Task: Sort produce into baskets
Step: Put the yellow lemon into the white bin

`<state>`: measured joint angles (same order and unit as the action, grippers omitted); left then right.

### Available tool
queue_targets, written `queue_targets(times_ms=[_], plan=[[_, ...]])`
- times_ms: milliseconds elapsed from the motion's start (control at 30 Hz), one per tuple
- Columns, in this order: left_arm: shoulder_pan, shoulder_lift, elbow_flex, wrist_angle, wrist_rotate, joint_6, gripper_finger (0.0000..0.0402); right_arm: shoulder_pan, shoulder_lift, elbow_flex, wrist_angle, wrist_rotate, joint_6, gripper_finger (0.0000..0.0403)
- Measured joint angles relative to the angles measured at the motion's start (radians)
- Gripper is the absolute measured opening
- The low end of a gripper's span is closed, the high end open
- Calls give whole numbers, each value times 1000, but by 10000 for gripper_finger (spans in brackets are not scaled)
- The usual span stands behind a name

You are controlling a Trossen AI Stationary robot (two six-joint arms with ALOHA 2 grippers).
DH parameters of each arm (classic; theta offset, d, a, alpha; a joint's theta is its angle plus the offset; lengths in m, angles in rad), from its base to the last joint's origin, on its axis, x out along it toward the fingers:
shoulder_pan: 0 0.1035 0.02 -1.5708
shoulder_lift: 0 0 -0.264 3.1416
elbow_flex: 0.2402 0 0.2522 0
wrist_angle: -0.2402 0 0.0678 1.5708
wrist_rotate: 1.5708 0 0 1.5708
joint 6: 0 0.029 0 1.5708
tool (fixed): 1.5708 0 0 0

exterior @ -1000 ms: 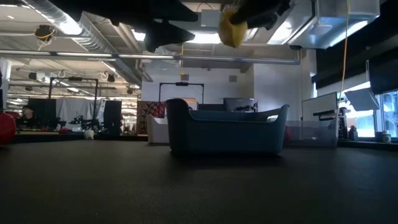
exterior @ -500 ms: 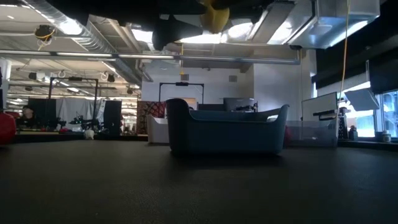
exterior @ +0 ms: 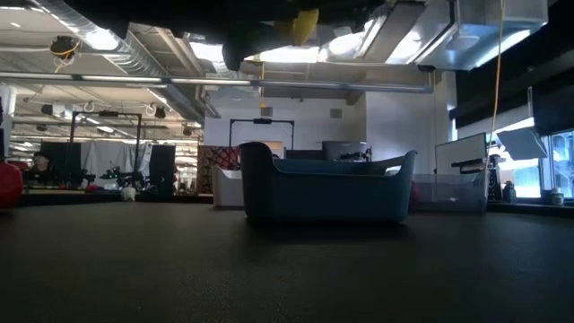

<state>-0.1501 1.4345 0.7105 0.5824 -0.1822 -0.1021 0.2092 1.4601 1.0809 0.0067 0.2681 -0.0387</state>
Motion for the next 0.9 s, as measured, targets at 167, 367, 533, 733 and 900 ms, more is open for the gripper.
queue_targets(times_ms=[167,367,533,733,900], plan=[[1,0,0,2,0,1,150,0,0,0,3,-8,3,150],[2,0,0,5,2,0,147,0,0,0,8,-10,8,192],[3,0,0,4,-2,-8,149,0,-50,0,-113,1,10,256],[18,0,0,-29,-7,-30,150,0,-172,0,-416,8,155,286],[57,-1,0,-71,-20,-59,150,0,-233,0,-766,-7,383,289]])
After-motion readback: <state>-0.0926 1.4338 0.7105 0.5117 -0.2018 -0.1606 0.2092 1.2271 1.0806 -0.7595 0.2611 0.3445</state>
